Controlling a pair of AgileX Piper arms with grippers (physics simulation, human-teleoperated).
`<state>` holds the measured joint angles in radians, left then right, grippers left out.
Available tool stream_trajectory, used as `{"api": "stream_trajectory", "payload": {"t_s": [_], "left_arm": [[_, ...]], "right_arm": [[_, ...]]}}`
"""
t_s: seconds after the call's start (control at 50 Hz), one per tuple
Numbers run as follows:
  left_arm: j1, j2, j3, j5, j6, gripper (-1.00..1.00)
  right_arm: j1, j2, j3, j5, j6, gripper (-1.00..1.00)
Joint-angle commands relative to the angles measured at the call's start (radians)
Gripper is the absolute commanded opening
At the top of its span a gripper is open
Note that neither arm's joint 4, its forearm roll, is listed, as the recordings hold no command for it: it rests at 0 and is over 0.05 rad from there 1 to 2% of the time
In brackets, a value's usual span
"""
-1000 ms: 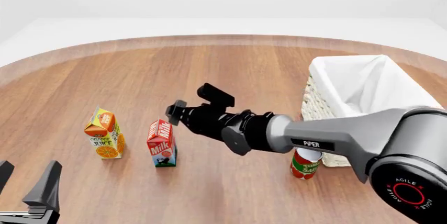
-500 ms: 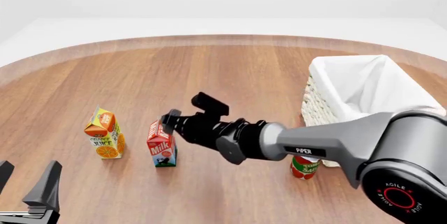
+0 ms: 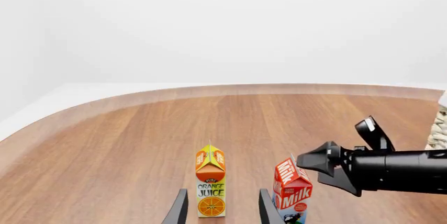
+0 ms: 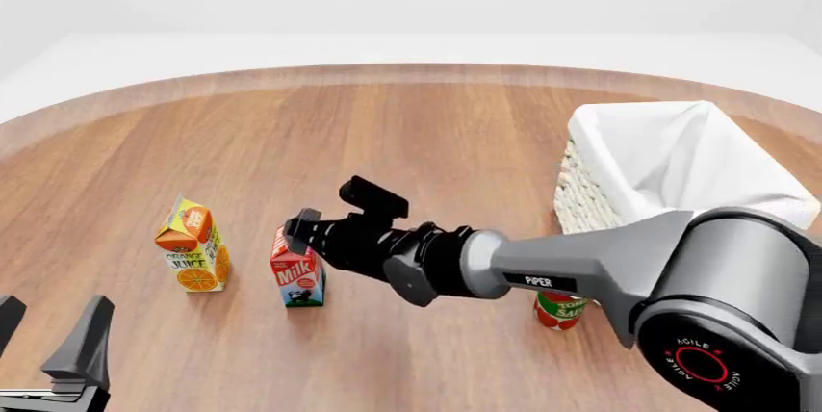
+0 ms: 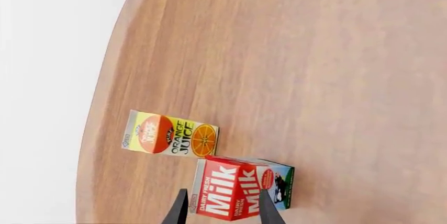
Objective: Pick the milk and place it in the basket.
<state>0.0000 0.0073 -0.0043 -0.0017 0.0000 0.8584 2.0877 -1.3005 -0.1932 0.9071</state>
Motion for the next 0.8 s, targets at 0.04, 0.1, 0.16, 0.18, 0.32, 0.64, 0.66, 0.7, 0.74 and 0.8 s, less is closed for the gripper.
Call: {"api": "stream_trajectory", "payload": {"t_s": [0.04,0.1,0.16,0.18,0.32,0.64,0.66,0.7,0.74,0.8], "left_arm": [[0.000,0.000,0.000,0.000,0.000,1.00],[0.000,0.000,0.000,0.000,0.000,1.00],[0.000,0.000,0.000,0.000,0.000,1.00],[0.000,0.000,0.000,0.000,0.000,1.00],[0.000,0.000,0.000,0.000,0.000,1.00],[0.000,0.000,0.000,0.000,0.000,1.00],[0.000,0.000,0.000,0.000,0.000,1.00],[0.000,0.000,0.000,0.000,0.000,1.00],[0.000,0.000,0.000,0.000,0.000,1.00],[0.000,0.000,0.000,0.000,0.000,1.00]], "right_arm": [[0.010,0.028,-0.030,0.009,0.002,1.00],[0.011,0.036,-0.035,0.008,0.004,1.00],[0.013,0.043,-0.040,0.007,0.006,1.00],[0.013,0.043,-0.041,0.007,0.006,1.00],[0.014,0.060,-0.055,0.006,0.008,1.00],[0.024,0.091,-0.049,-0.023,0.035,1.00],[0.023,0.093,-0.051,-0.022,0.034,1.00],[0.028,0.095,-0.043,-0.031,0.042,1.00],[0.037,0.093,-0.030,-0.042,0.049,1.00],[0.039,0.096,-0.020,-0.054,0.060,-1.00]]}}
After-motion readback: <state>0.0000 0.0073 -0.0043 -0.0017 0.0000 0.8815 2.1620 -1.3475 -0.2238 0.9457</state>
